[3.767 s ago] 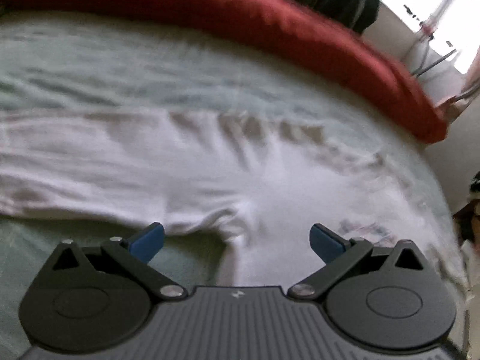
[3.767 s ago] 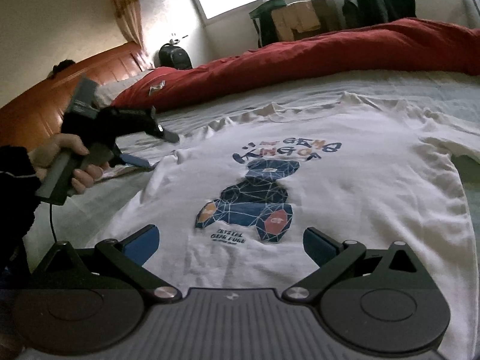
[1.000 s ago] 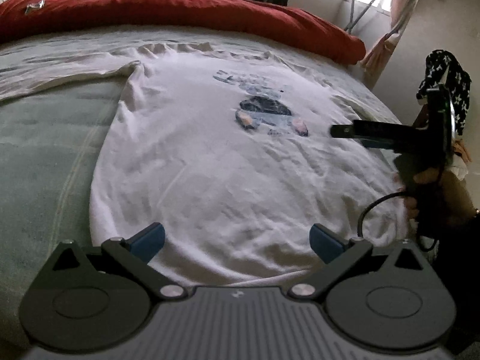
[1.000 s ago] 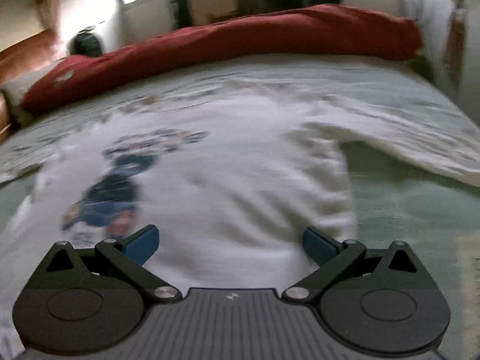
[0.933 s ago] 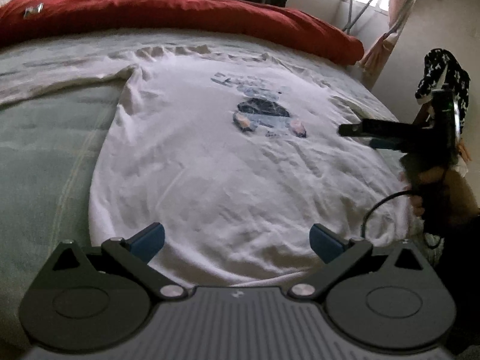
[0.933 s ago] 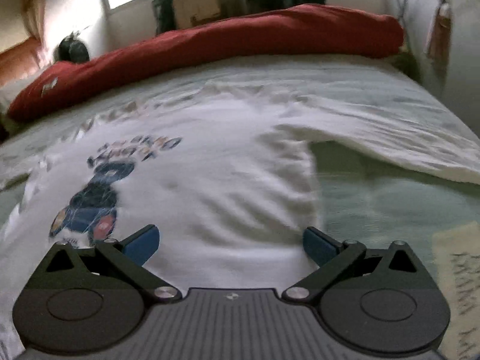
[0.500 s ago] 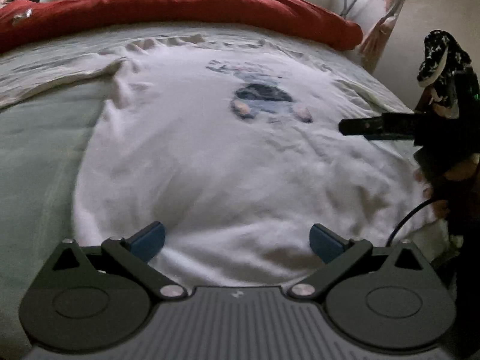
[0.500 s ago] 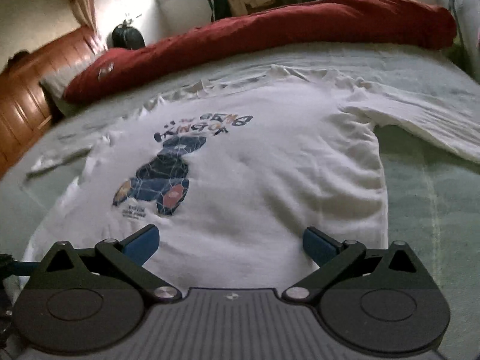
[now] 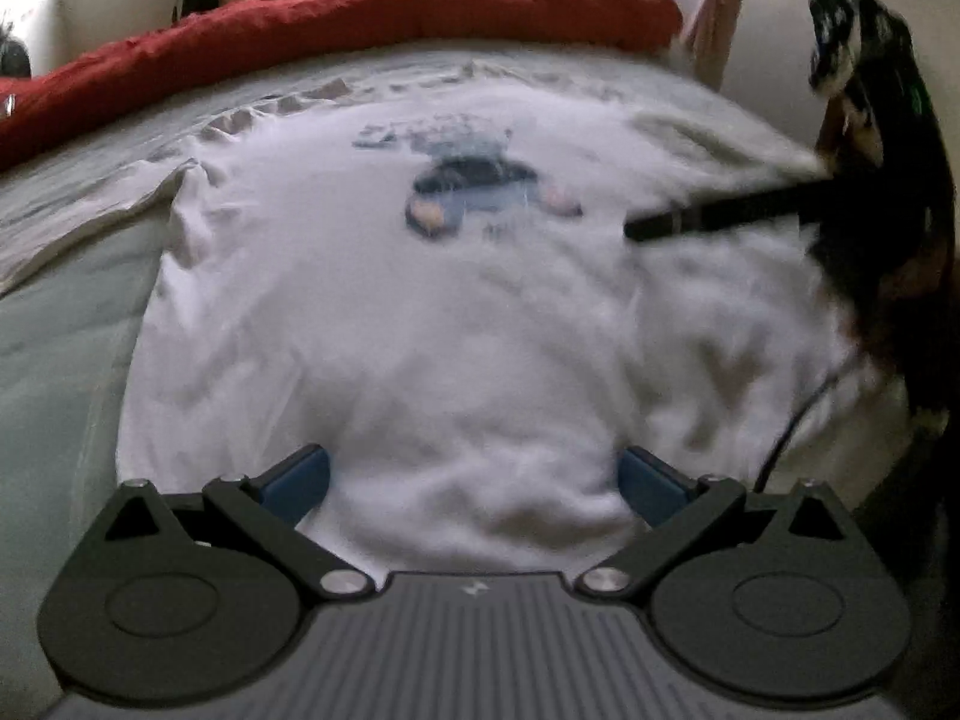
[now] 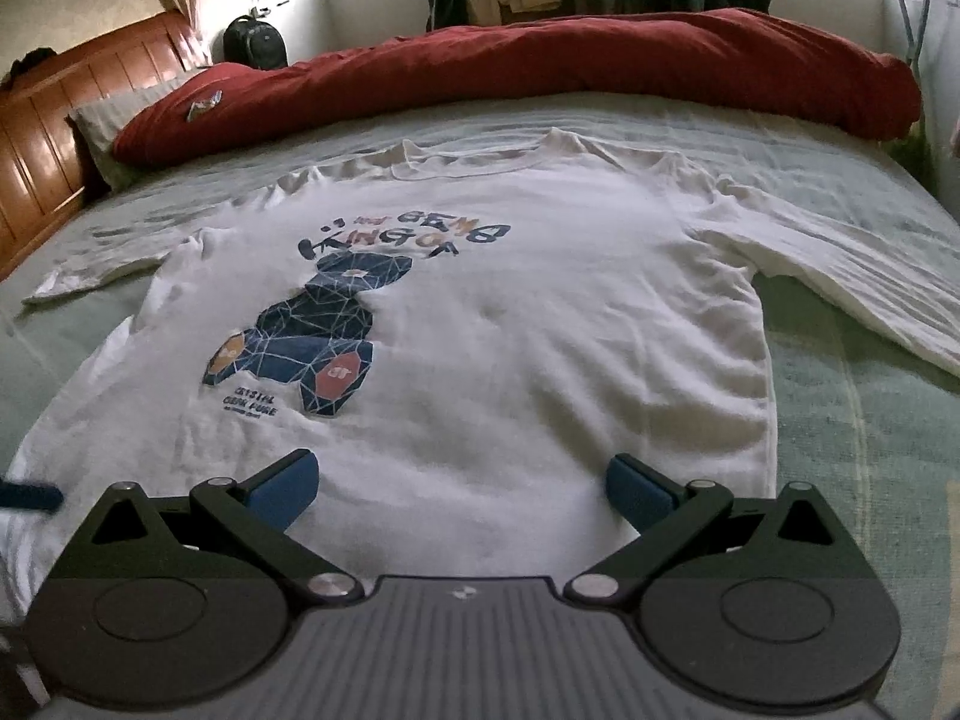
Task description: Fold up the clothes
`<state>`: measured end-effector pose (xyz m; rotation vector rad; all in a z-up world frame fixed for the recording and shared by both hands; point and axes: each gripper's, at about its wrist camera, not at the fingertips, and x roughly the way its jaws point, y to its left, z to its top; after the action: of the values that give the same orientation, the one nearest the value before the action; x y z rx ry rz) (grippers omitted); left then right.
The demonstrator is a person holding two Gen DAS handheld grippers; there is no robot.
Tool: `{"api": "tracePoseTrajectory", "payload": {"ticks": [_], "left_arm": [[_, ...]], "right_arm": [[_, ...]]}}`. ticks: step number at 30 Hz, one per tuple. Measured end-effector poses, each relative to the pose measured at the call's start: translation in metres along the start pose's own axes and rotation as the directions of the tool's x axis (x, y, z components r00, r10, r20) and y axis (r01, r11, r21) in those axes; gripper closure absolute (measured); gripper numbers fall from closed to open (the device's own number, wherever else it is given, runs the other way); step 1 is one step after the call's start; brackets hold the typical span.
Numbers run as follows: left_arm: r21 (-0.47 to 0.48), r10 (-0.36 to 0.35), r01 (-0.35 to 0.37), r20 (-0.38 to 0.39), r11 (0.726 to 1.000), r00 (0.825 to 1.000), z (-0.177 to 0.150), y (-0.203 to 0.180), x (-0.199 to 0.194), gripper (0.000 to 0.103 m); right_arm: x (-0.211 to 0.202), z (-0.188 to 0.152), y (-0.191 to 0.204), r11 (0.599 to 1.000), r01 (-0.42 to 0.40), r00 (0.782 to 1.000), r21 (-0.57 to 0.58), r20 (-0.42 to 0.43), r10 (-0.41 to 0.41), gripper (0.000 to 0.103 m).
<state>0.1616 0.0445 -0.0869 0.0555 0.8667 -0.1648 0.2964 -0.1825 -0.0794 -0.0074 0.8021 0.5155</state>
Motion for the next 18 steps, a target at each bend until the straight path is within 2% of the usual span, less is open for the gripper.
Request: {"api": "tracePoseTrajectory", "payload": {"ticks": [2,5,9,13,18], "left_arm": [[-0.003,-0.005,0.005,-0.001,1.000,1.000,-0.010,0.000,-0.009,0.001],[0.010,-0.009,0.009,-0.015,1.000,1.000,-0.006,0.000,-0.017,0.001],[0.038,0.024,-0.025,0.047,0.999,0.999,0.017,-0.001,-0.013,0.001],[-0.009,0.094,-0.094,-0.007,0.996,0.996,0.020,0.007,0.009,0.001],[-0.078,0.075,-0.076,-0.015,0.994,0.997,-0.006,0.017,-0.006,0.001]], "right_arm": [[-0.001,0.000,-0.001,1.000,-0.006,1.000,0.004,0.000,0.006,0.000],[0.000,0.000,0.001,1.000,0.001,1.000,-0.003,-0.001,-0.001,0.000],[0.001,0.000,0.004,1.000,0.015,1.000,-0.015,-0.002,-0.015,0.000],[0.002,0.000,0.004,1.000,0.020,1.000,-0.017,-0.002,-0.020,0.000],[0.003,-0.001,0.006,0.999,0.029,1.000,-0.035,-0.007,-0.029,0.000]]}}
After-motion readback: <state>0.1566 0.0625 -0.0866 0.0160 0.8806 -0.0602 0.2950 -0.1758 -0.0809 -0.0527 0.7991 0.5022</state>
